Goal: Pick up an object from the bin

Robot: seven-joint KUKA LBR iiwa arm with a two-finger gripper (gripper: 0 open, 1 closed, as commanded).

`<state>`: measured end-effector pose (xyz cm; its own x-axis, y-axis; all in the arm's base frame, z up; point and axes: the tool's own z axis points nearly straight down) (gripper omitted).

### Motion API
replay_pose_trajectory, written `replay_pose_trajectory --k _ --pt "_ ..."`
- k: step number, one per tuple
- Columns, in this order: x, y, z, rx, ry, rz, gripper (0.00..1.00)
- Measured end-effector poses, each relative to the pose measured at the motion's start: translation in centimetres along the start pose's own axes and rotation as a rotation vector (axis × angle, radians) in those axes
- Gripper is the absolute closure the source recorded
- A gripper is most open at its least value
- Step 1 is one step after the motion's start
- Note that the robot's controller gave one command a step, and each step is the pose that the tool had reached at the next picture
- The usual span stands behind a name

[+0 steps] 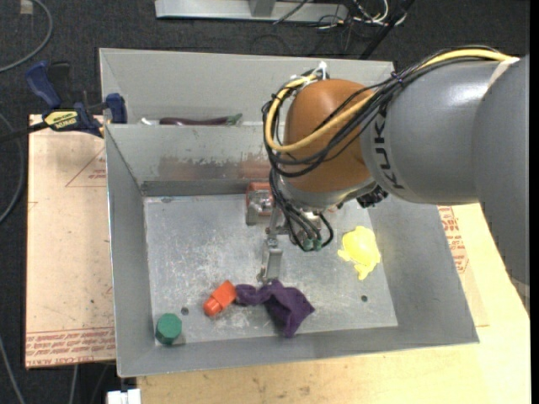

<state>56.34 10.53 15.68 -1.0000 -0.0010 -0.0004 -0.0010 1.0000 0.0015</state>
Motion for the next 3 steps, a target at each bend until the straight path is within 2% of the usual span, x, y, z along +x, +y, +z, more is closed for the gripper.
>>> replay_pose_trajectory --k 1,2,3 --pt "1.2 -1.2 2.3 -0.002 -0.005 -0.065 0.00" --pt "6.5 -2.1 8.6 -0.002 0.001 -0.320 1.00" --pt "6.5 -2.1 8.6 -0.002 0.001 -0.320 1.00"
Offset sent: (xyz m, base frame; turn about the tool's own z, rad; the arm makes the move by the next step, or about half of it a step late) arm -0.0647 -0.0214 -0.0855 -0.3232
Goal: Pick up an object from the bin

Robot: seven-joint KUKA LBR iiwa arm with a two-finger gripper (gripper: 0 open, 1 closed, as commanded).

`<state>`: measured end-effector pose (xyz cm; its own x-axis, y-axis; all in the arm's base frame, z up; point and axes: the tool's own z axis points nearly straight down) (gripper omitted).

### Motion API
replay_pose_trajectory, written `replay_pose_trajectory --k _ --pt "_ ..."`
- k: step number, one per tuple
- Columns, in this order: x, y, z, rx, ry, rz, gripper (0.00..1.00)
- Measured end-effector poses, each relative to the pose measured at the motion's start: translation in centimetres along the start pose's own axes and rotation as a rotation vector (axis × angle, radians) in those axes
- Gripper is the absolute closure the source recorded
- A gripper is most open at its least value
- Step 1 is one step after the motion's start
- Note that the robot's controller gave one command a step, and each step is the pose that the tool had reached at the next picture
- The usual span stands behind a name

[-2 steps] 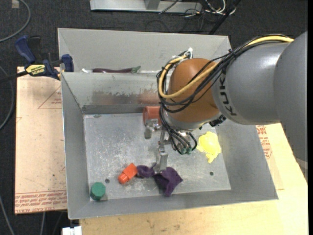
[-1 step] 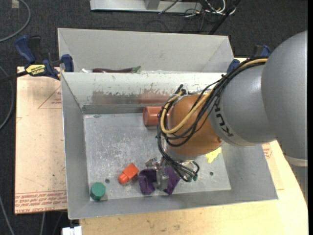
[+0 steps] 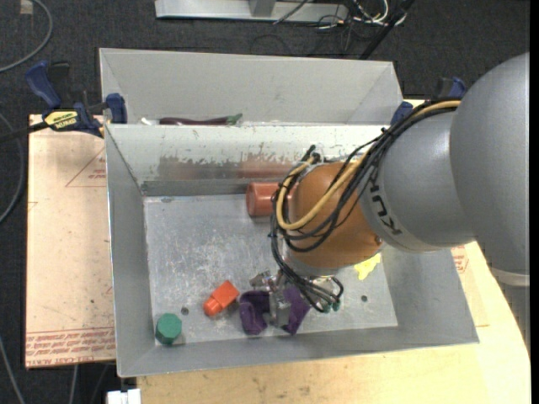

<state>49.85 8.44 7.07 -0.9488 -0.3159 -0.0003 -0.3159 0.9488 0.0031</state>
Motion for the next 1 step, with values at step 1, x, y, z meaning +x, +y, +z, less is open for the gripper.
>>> replay_pose_trajectory --k 1 --pt "-0.11 0.47 -11.33 -0.001 -0.002 -0.038 1.00"
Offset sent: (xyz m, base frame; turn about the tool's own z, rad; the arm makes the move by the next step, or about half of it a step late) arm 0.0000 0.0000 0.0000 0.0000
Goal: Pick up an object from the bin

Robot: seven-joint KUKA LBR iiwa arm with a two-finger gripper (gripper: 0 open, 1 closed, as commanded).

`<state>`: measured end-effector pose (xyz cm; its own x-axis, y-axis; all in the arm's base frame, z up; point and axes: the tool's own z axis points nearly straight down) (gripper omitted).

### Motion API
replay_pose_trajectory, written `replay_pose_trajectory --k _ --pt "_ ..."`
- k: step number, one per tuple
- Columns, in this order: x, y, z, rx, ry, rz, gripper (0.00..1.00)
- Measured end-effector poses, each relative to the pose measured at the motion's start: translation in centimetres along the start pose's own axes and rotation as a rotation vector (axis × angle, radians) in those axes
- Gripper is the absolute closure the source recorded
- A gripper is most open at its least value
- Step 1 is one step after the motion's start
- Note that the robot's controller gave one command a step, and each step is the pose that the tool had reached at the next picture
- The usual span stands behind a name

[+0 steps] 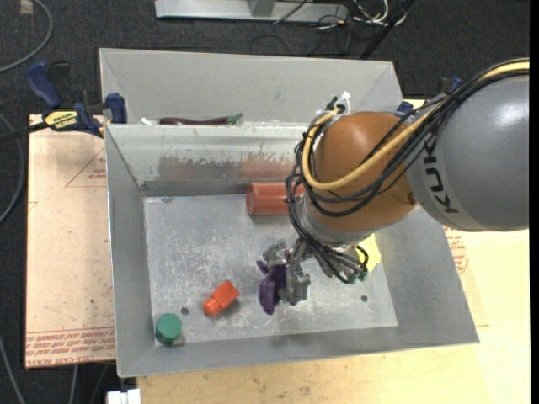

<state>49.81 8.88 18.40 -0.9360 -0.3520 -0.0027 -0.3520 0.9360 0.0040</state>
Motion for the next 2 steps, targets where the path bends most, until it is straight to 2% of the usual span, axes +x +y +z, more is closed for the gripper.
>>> replay_pose_trajectory --k 1,2 --pt "0.0 0.0 0.0 0.000 0.000 0.000 1.00" --pt "-0.5 0.6 -12.6 0.000 -0.004 -0.010 1.00"
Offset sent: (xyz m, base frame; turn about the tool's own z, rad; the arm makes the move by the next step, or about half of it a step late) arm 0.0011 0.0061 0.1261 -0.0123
